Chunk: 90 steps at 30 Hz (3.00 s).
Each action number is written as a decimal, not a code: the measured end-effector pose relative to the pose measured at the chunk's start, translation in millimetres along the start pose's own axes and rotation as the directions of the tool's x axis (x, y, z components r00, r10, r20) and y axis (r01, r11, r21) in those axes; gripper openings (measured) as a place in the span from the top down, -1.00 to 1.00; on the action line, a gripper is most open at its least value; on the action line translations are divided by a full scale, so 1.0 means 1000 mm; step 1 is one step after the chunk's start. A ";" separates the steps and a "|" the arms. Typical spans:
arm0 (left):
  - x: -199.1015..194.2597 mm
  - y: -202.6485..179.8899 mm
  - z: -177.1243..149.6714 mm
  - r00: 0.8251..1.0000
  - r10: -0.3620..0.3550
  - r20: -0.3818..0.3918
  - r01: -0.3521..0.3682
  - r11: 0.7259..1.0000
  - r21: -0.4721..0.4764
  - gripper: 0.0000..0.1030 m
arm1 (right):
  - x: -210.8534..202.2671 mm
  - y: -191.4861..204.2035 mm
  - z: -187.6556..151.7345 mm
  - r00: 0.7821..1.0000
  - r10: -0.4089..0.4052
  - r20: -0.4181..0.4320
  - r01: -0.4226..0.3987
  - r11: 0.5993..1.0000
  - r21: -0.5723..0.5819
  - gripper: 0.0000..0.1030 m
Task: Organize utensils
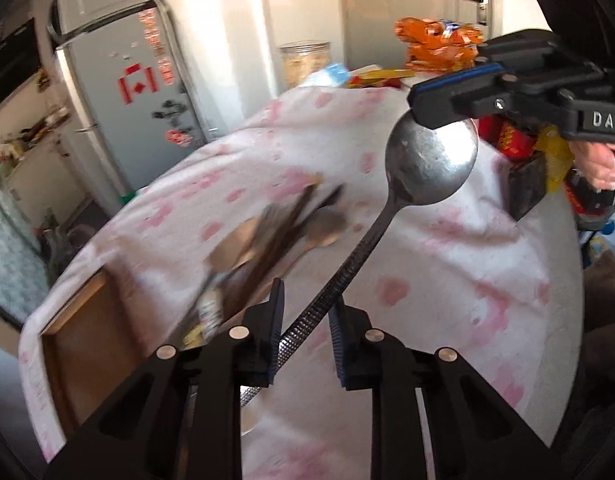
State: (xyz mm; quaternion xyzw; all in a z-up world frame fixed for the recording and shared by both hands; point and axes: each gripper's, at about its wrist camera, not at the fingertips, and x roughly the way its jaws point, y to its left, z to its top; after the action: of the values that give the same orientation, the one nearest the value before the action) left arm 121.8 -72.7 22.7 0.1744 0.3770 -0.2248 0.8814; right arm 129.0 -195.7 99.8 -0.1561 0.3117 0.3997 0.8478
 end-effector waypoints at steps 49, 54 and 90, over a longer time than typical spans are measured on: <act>-0.007 0.044 -0.079 0.991 0.125 0.056 -0.123 0.992 -0.029 -0.76 | 0.062 -0.035 -0.027 0.995 -0.085 -0.056 0.096 0.965 0.246 -0.53; 0.018 0.023 -0.052 0.992 0.121 0.045 -0.123 0.992 0.032 -0.76 | 0.080 -0.066 -0.063 0.988 -0.055 -0.145 0.107 0.918 0.382 -0.25; 0.088 0.008 -0.010 0.998 0.052 -0.045 -0.049 0.997 0.063 0.70 | 0.057 -0.044 -0.030 0.996 -0.090 -0.005 0.088 0.956 0.281 0.98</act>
State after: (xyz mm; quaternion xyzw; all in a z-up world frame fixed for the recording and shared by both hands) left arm 174.0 -84.4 -47.9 0.2164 0.3859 -0.2100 0.8719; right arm 178.9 -205.9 40.2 -0.0464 0.3547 0.3132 0.8797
